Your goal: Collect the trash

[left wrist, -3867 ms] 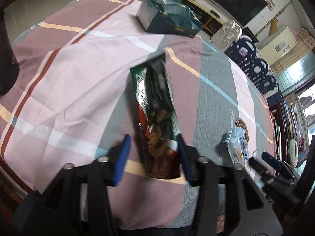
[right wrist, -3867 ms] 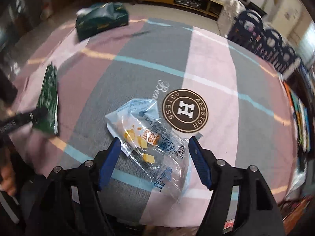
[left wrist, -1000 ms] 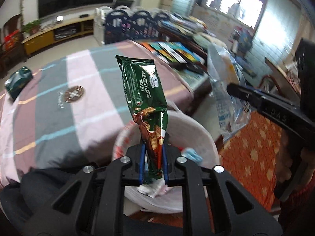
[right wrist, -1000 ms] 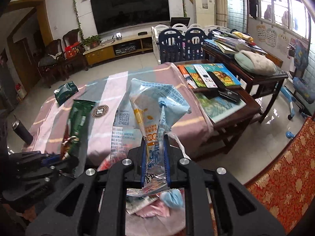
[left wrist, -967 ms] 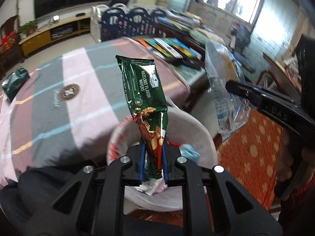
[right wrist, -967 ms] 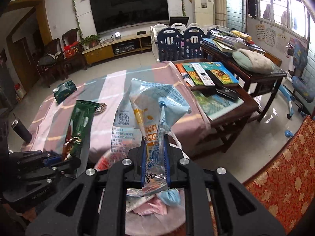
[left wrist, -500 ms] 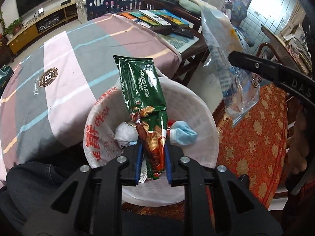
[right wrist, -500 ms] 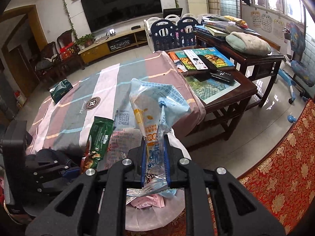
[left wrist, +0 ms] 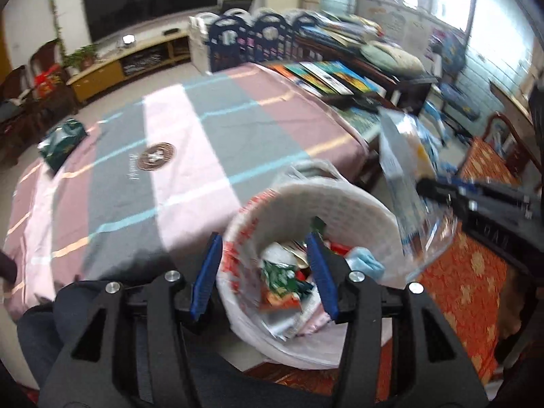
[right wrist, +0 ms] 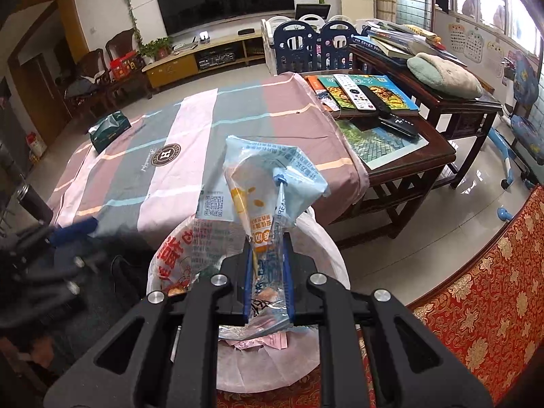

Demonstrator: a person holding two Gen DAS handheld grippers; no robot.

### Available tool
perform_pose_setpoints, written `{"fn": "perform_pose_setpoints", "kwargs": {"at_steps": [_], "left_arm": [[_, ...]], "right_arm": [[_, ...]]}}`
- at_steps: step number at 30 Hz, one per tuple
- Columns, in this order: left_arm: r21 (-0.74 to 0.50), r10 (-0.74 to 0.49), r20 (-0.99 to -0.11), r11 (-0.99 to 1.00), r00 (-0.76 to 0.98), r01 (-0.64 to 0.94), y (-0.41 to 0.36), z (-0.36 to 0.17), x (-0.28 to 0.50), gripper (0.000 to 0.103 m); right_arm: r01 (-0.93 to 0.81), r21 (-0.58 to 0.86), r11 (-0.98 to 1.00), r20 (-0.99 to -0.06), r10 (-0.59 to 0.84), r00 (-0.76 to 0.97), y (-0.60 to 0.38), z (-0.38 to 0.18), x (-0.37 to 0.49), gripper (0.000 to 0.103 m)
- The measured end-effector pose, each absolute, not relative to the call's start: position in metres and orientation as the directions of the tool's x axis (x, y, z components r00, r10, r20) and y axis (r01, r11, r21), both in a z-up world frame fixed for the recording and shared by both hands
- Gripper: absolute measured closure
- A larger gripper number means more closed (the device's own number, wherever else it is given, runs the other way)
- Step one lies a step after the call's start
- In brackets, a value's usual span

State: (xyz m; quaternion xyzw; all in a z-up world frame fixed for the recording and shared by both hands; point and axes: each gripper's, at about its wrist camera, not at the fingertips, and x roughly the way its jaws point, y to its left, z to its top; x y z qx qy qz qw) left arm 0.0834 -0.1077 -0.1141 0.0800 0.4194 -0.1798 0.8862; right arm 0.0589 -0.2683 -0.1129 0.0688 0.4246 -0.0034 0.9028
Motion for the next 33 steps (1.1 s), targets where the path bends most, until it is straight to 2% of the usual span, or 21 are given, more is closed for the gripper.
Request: {"fn": "perform_pose_setpoints", "kwargs": {"at_steps": [5,6,8,10,16,20,22,25,28,33], "left_arm": [[-0.029,-0.217,-0.702,0.96,0.679,0.277,-0.075,-0.081,0.079,0.048],[-0.032,-0.213,-0.691,0.964,0.691,0.265,-0.071,-0.075,0.077,0.047],[-0.052,-0.222,-0.684,0.965,0.695,0.257,-0.063,-0.066,0.075,0.045],[-0.063,-0.232,-0.675,0.964,0.7,0.259,-0.058,-0.059,0.071,0.037],[0.008,-0.149,-0.636,0.98,0.758,0.199,-0.048,-0.045,0.051,0.025],[0.041,-0.083,-0.612,0.99,0.787,0.136,-0.035,-0.038,0.04,0.02],[0.048,-0.055,-0.606,0.993,0.794,0.106,-0.027,-0.033,0.035,0.017],[0.033,-0.043,-0.599,0.996,0.8,0.079,-0.015,-0.021,0.025,0.01],[0.026,-0.026,-0.574,0.998,0.818,0.05,-0.007,-0.01,0.015,0.004],[0.03,0.011,-0.56,1.0,0.828,0.007,0.003,-0.001,0.008,0.004]], "right_arm": [[0.042,0.121,0.992,-0.791,0.071,0.607,-0.257,-0.12,0.063,0.087],[0.04,0.117,0.992,-0.802,0.071,0.593,-0.254,-0.123,0.064,0.084],[0.04,0.103,0.994,-0.812,0.061,0.58,-0.25,-0.126,0.065,0.066],[0.048,0.088,0.995,-0.802,0.042,0.596,-0.249,-0.122,0.063,0.04],[0.101,0.034,0.994,-0.78,-0.037,0.625,-0.242,-0.082,0.05,0.022],[0.12,-0.007,0.993,-0.754,-0.084,0.651,-0.23,-0.052,0.038,0.016],[0.113,-0.035,0.993,-0.74,-0.102,0.665,-0.221,-0.038,0.031,0.009],[0.105,-0.084,0.991,-0.685,-0.134,0.716,-0.207,-0.017,0.017,0.004],[0.086,-0.105,0.991,-0.655,-0.134,0.743,-0.193,-0.007,0.008,0.004],[0.063,-0.107,0.992,-0.676,-0.119,0.727,-0.184,-0.012,0.013,0.004]]}}
